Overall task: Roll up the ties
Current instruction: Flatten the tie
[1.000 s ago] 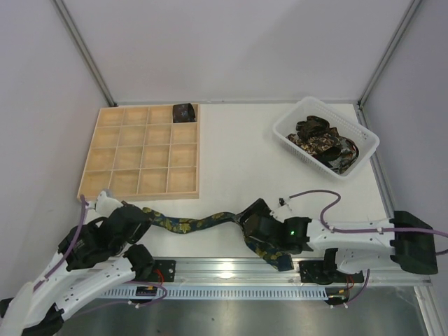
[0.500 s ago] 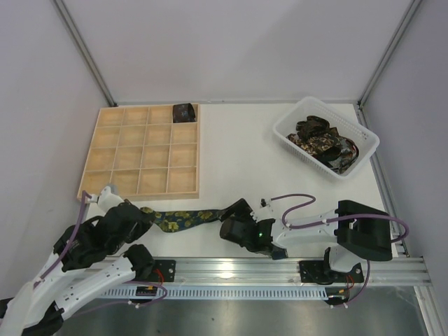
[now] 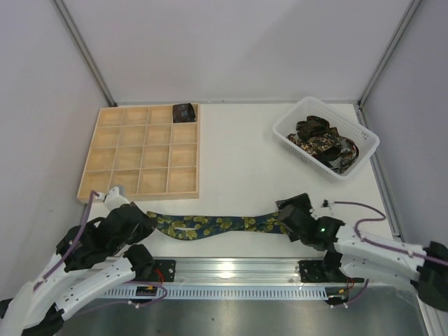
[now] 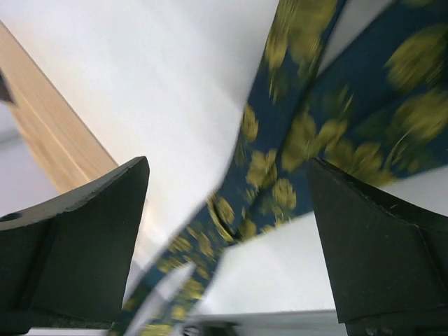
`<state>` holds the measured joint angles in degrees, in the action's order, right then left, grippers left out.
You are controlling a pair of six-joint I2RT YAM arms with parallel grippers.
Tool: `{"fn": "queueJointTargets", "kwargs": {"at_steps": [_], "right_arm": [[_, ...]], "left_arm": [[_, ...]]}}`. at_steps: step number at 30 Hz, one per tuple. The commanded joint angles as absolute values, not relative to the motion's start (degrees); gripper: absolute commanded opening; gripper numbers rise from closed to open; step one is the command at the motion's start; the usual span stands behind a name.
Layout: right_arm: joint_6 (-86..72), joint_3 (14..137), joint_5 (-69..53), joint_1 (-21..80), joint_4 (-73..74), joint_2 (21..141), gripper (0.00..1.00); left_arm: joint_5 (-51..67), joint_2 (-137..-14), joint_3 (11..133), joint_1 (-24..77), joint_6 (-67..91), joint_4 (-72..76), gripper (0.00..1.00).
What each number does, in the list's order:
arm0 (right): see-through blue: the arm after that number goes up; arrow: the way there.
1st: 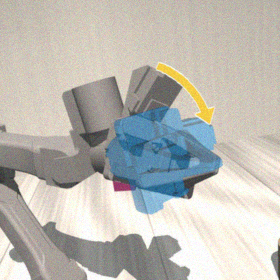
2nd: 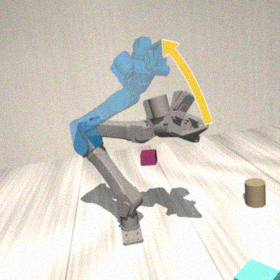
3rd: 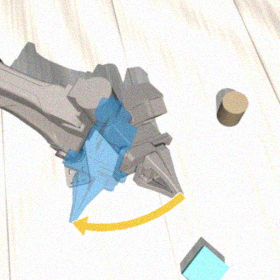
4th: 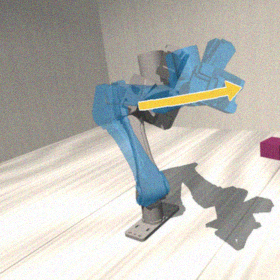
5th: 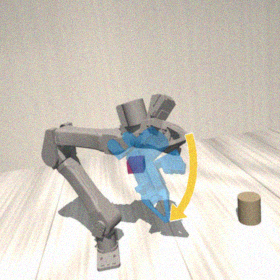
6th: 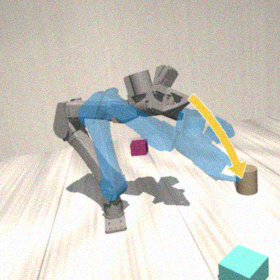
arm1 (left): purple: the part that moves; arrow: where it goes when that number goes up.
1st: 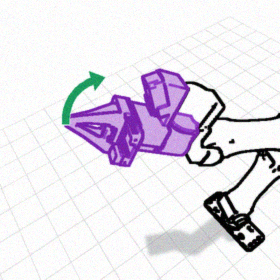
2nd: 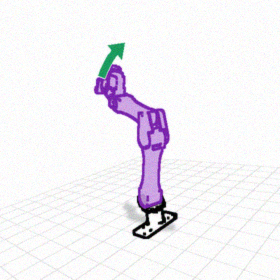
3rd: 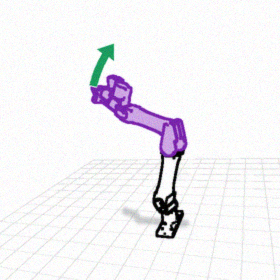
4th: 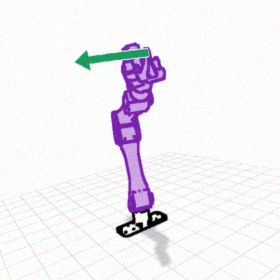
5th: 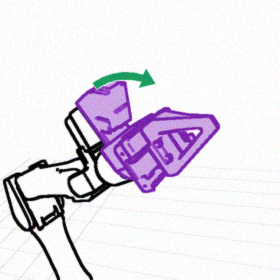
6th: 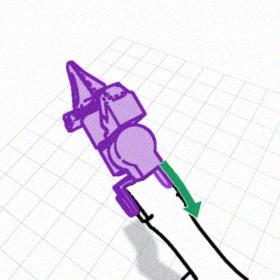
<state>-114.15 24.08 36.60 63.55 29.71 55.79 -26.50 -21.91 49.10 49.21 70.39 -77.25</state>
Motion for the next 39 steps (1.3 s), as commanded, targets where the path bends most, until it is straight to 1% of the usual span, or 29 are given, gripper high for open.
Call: {"fn": "queueJointTargets", "kwargs": {"at_steps": [1, 2, 3, 4, 5, 6, 7, 9, 10, 11, 12, 13, 14, 16, 18, 19, 20, 21, 22, 25, 27, 29, 34, 37, 39], "right_arm": [[-107.89, 20.75, 32.27, 53.2, 38.13, 42.34, 0.99], [-105.67, 21.0, 32.17, 49.17, 40.15, 39.75, 0.99], [-103.21, 21.7, 32.43, 47.3, 44.17, 37.03, 0.98], [-99.01, 22.49, 32.08, 45.46, 45.17, 35.0, 0.97], [-90.53, 24.24, 30.95, 42.83, 45.09, 32.28, 0.95], [-85.05, 25.04, 26.5, 38.28, 42.83, 32.34, 0.89], [-80.99, 25.92, 23.5, 35.8, 41.32, 32.34, 0.89], [-70.64, 28.81, 17.17, 32.1, 36.51, 37.51, 0.86], [-68.49, 30.48, 12.44, 31.91, 36.47, 40.57, 0.84], [-66.2, 32.41, 11.09, 32.08, 37.26, 43.56, 0.82], [-62.79, 36.43, 9.94, 32.6, 39.18, 49.68, 0.79], [-61.1, 38.04, 8.97, 34.09, 40.24, 52.36, 0.69], [-60.13, 39.88, 9.14, 35.49, 41.3, 54.47, 0.65], [-58.8, 43.14, 12.91, 40.83, 42.63, 57.83, 0.63], [-58.62, 44.29, 15.89, 43.32, 42.97, 58.62, 0.61], [-58.88, 45.08, 16.0, 44.2, 43.59, 59.15, 0.55], [-59.41, 45.35, 15.56, 44.12, 44.64, 59.85, 0.54], [-59.94, 45.7, 15.3, 44.03, 47.08, 60.72, 0.54], [-61.42, 45.88, 15.38, 44.47, 48.15, 62.39, 0.56], [-65.02, 45.09, 18.53, 45.79, 52.2, 64.41, 0.58], [-66.62, 43.07, 19.24, 45.27, 51.86, 65.74, 0.58], [-67.06, 40.88, 19.42, 44.04, 50.37, 67.75, 0.59], [-68.99, 36.22, 18.81, 38.77, 45.45, 70.14, 0.6], [-67.59, 32.79, 16.88, 31.14, 44.38, 70.13, 0.61], [-65.75, 31.99, 17.39, 26.57, 46.83, 71.01, 0.63]], "left_arm": [[-23.65, -25.22, 46.76, 48.95, 67.33, -73.84, 0.14], [-22.95, -26.09, 46.32, 48.87, 67.32, -72.96, 0.17], [-21.37, -26.97, 45.27, 48.87, 67.32, -71.82, 0.17], [-20.75, -28.81, 44.65, 48.87, 66.72, -69.28, 0.18], [-20.57, -29.79, 44.3, 48.87, 66.8, -68.74, 0.2], [-20.74, -31.45, 43.77, 48.87, 67.84, -68.38, 0.21], [-21.0, -31.46, 43.68, 48.87, 68.63, -68.38, 0.21], [-21.7, -32.61, 43.24, 48.87, 70.3, -68.47, 0.22], [-21.8, -32.61, 43.07, 48.87, 70.75, -68.47, 0.22], [-21.8, -32.26, 42.98, 48.87, 71.1, -68.55, 0.24], [-21.8, -32.08, 43.07, 48.87, 72.06, -68.9, 0.25], [-22.14, -31.82, 43.24, 48.87, 72.59, -69.6, 0.27], [-22.41, -31.47, 43.42, 48.78, 73.12, -70.83, 0.28], [-23.11, -30.85, 43.94, 48.87, 74.7, -72.33, 0.32], [-22.94, -30.06, 43.95, 48.78, 75.06, -73.29, 0.4], [-22.94, -29.8, 43.95, 48.78, 75.15, -73.74, 0.43], [-22.68, -29.45, 43.86, 48.78, 75.23, -74.09, 0.5], [-22.68, -28.92, 43.86, 48.78, 76.19, -75.22, 0.53], [-22.68, -28.66, 43.94, 48.78, 76.98, -76.19, 0.6], [-23.03, -27.52, 44.38, 48.78, 79.8, -78.91, 0.7], [-23.73, -27.07, 45.35, 48.78, 81.29, -80.06, 0.72], [-24.17, -27.07, 46.84, 48.78, 82.44, -82.26, 0.76], [-25.22, -26.98, 49.13, 48.78, 82.71, -83.85, 0.76], [-26.71, -27.42, 50.8, 48.78, 82.27, -83.76, 0.75], [-27.59, -28.39, 52.55, 48.78, 81.13, -83.23, 0.74]]}}
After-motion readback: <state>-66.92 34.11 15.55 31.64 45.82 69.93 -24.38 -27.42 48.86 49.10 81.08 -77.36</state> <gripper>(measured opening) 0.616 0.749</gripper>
